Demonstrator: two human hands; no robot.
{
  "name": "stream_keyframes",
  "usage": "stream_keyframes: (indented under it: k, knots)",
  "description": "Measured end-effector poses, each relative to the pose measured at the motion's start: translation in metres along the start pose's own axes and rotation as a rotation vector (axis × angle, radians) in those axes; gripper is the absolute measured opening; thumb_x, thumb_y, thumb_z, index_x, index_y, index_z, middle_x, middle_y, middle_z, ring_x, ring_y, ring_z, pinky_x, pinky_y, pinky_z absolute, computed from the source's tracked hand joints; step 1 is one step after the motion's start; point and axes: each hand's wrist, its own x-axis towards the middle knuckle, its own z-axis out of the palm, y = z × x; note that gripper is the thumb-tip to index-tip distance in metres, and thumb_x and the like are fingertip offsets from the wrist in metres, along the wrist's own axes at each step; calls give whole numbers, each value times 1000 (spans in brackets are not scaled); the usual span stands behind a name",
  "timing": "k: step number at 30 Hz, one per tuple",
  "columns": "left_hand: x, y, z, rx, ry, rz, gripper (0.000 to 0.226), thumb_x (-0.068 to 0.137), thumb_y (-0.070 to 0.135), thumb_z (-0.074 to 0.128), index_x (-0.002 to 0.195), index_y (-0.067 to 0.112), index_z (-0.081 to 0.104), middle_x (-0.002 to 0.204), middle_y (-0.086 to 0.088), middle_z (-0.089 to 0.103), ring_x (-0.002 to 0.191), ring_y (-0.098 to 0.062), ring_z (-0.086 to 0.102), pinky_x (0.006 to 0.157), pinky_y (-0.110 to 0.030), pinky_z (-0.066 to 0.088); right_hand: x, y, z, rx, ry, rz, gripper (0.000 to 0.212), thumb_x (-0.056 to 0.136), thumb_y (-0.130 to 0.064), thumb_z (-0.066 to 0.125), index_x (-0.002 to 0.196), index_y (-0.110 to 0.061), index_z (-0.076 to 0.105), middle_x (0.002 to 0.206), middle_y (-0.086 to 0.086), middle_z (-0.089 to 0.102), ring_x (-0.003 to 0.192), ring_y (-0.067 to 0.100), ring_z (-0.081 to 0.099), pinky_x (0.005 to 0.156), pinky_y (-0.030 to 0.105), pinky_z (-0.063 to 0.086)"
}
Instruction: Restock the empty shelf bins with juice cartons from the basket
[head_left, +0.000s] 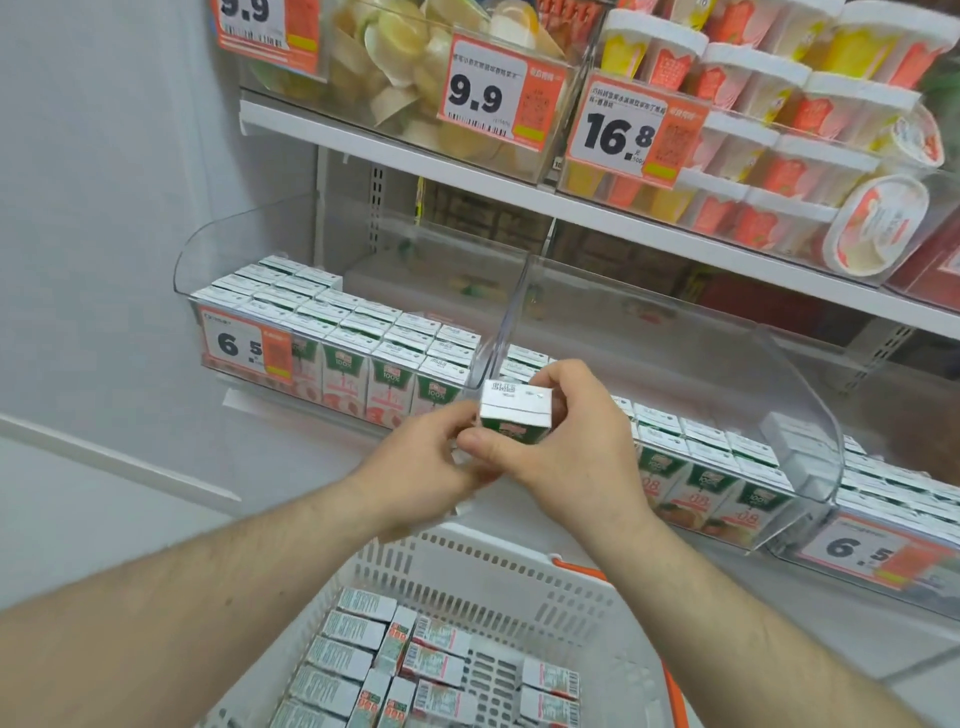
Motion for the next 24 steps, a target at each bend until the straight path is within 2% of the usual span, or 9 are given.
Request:
stream_keyframes:
  k: [3, 4, 6, 10, 12, 14, 16, 18, 24]
  knots:
    - [4, 2, -14, 32, 0, 27, 29, 78, 25, 68, 104, 37, 65, 98, 9, 71, 93, -17, 67, 80, -33, 57, 4, -2, -3, -34, 2, -93, 75, 51, -71, 73, 112, -35, 48, 107, -19, 46, 91, 4, 50, 75, 29, 45]
    - [5, 4, -18, 62, 8, 30, 28, 74, 33, 64, 101, 36, 64, 93, 8, 70, 85, -21, 67, 76, -40, 57, 6, -3, -4, -53, 18, -113, 80, 52, -75, 67, 119, -35, 47, 112, -19, 46, 93, 5, 51, 77, 30, 47]
    - [7, 7, -24, 93, 41, 24, 29, 66, 41, 56, 94, 38, 62, 79, 9, 66, 64, -19, 61, 57, -38, 52, 10, -9, 0, -120, 59, -167, 80, 56, -79, 56, 123, -37, 47, 114, -19, 49, 96, 5, 52, 77, 30, 47]
    - [12, 11, -38, 182, 165, 57, 30, 68, 49, 57, 96, 40, 61, 77, 5, 66, 64, -16, 61, 58, -37, 51, 35, -22, 18, -210, 304, -450, 36, 72, -56, 57, 91, -27, 65, 79, -9, 66, 71, 17, 63, 58, 27, 47]
    - [18, 11, -49, 140, 285, -19, 20, 76, 46, 69, 93, 41, 62, 73, 5, 64, 59, -9, 60, 55, -28, 47, 60, -31, 22, -195, 390, -581, 28, 74, -46, 60, 85, -22, 68, 72, -6, 67, 61, 22, 63, 52, 29, 49]
    - [24, 7, -64, 128, 434, -157, 18, 81, 43, 72, 89, 27, 68, 72, 3, 67, 58, -8, 59, 53, -24, 41, 89, -43, 22, -234, 406, -638, 29, 76, -44, 63, 89, -18, 67, 74, -4, 67, 60, 25, 62, 51, 29, 46]
    - [28, -2, -80, 92, 543, -277, 44, 84, 46, 69, 81, 3, 70, 71, -8, 67, 64, -21, 58, 55, -26, 40, 122, -55, 29, -337, 301, -575, 34, 82, -47, 62, 99, -17, 61, 81, -1, 66, 68, 28, 61, 57, 31, 42]
    - [31, -9, -90, -7, 582, -385, 57, 87, 47, 64, 89, -10, 67, 75, -16, 59, 70, -26, 51, 59, -28, 38, 155, -61, 46, -414, 87, -406, 39, 87, -49, 58, 111, -18, 54, 91, 0, 64, 80, 28, 59, 66, 35, 45]
    - [45, -26, -94, -228, 598, -602, 43, 83, 37, 68, 99, -3, 70, 76, -11, 55, 65, -24, 47, 59, -30, 37, 226, -63, 131, -327, -298, -61, 42, 80, -47, 63, 109, -18, 56, 99, 0, 61, 92, 24, 60, 64, 28, 41]
